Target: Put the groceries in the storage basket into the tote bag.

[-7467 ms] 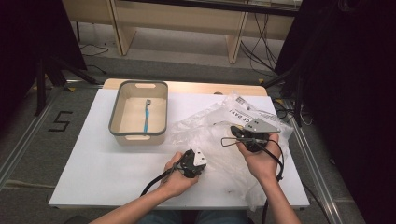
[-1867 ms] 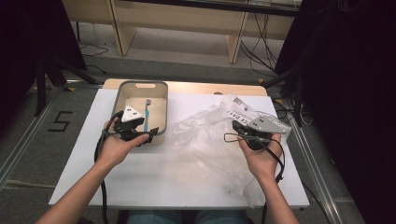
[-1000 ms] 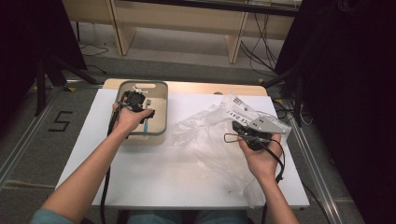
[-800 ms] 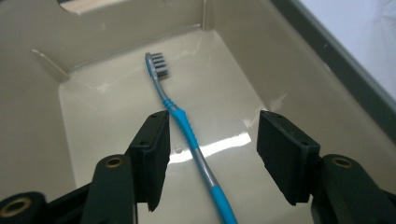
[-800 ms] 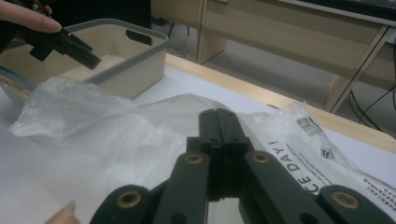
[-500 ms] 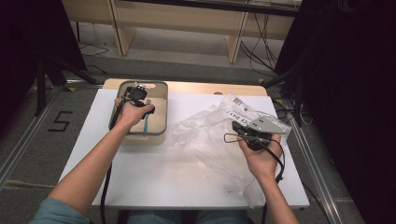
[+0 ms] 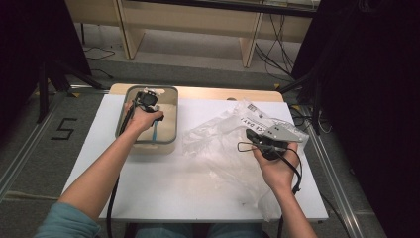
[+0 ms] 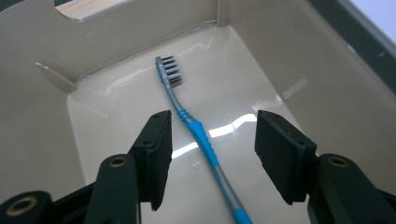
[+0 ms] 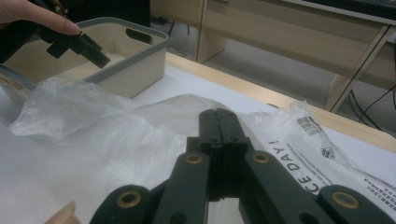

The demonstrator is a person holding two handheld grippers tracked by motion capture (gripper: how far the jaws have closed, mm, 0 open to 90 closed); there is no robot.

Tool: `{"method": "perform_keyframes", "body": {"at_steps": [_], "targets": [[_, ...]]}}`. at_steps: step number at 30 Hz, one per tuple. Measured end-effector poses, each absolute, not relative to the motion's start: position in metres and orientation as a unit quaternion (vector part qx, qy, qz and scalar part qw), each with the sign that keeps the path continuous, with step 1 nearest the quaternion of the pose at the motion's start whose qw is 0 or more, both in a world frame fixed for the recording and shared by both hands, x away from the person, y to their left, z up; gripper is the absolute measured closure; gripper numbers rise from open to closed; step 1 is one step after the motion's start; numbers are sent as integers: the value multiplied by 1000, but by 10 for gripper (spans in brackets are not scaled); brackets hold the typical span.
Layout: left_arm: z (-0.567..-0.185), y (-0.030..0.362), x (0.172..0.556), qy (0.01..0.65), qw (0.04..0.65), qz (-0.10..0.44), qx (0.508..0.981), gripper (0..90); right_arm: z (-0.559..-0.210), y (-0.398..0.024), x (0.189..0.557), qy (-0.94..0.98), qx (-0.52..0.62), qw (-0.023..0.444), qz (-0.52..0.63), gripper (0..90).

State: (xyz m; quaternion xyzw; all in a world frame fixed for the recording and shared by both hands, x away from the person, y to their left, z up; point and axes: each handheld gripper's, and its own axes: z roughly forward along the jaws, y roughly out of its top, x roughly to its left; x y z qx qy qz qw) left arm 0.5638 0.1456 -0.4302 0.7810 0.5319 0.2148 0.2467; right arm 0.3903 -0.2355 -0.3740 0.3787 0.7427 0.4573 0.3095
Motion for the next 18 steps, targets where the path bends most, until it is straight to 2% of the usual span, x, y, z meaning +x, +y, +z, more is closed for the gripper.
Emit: {"method": "perform_keyframes", "body": {"at_steps": [18], "targets": [[-452, 146, 574, 535, 203, 182, 800, 466, -375, -236, 391, 743, 379, 310, 457, 900]]}}
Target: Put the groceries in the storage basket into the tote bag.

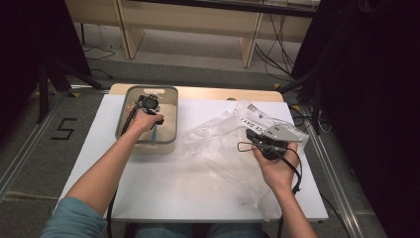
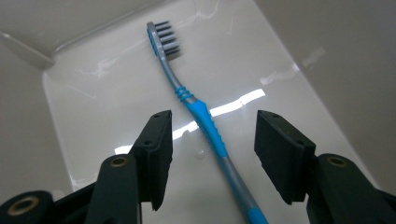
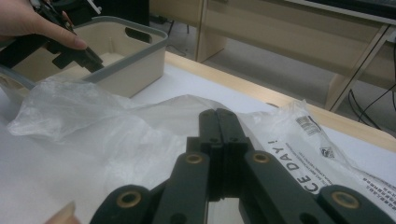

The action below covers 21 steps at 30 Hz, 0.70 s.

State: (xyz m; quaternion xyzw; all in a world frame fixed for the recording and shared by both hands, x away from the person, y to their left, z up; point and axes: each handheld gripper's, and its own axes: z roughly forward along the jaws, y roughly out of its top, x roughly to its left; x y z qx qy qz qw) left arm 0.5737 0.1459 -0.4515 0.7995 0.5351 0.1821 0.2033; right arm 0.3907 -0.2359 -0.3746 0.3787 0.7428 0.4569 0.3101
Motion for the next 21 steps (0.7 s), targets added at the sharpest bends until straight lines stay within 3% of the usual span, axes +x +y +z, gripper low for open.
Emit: {"method": "perform_keyframes", "body": {"at_steps": [21], "targets": [[-461, 152, 577, 533, 179, 157, 812, 572, -376, -235, 391, 744, 378, 310, 455, 900]]}}
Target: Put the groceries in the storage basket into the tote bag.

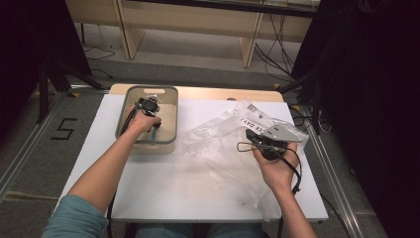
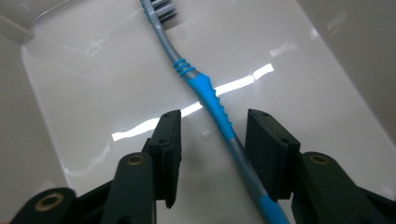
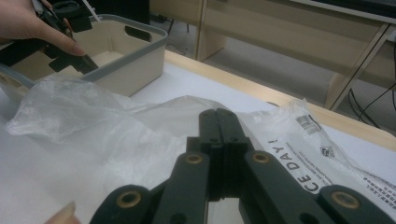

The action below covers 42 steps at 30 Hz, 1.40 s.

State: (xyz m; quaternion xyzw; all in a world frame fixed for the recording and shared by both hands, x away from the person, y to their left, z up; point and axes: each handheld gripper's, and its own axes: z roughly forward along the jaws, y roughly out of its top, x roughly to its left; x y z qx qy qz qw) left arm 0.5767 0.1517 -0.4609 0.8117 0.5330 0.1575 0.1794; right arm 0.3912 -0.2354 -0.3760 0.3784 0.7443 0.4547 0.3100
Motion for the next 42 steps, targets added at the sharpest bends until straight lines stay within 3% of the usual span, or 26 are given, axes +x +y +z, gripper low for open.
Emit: {"method": "perform_keyframes", "body": {"at_steps": [12, 42], "targets": [[-461, 153, 577, 533, 182, 150, 813, 686, -375, -235, 391, 744, 379, 310, 455, 900], [-459, 153, 578, 524, 163, 140, 824, 812, -375, -236, 390, 740, 379, 311, 460, 900]]}}
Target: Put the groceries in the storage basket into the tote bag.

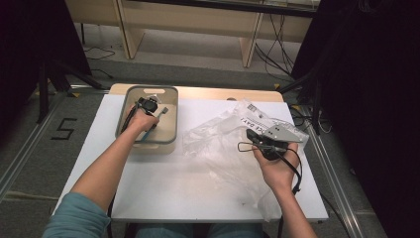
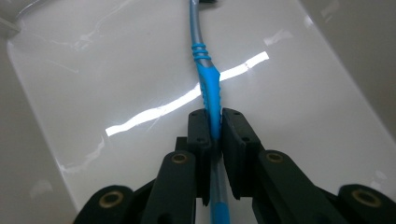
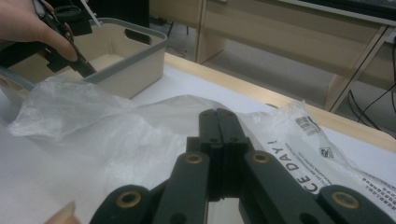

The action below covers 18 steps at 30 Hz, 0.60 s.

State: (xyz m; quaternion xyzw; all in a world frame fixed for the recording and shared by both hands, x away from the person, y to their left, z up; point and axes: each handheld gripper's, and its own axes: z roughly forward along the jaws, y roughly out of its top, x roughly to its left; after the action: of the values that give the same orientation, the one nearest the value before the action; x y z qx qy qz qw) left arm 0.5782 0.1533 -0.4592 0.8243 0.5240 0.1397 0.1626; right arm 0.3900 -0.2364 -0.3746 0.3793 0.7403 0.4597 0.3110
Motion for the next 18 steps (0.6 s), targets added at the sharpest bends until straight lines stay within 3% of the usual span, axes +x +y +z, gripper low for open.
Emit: {"method": "perform_keyframes", "body": {"at_steps": [18], "targets": [[-458, 153, 578, 513, 142, 145, 834, 824, -375, -236, 390, 741, 378, 312, 458, 900]]}}
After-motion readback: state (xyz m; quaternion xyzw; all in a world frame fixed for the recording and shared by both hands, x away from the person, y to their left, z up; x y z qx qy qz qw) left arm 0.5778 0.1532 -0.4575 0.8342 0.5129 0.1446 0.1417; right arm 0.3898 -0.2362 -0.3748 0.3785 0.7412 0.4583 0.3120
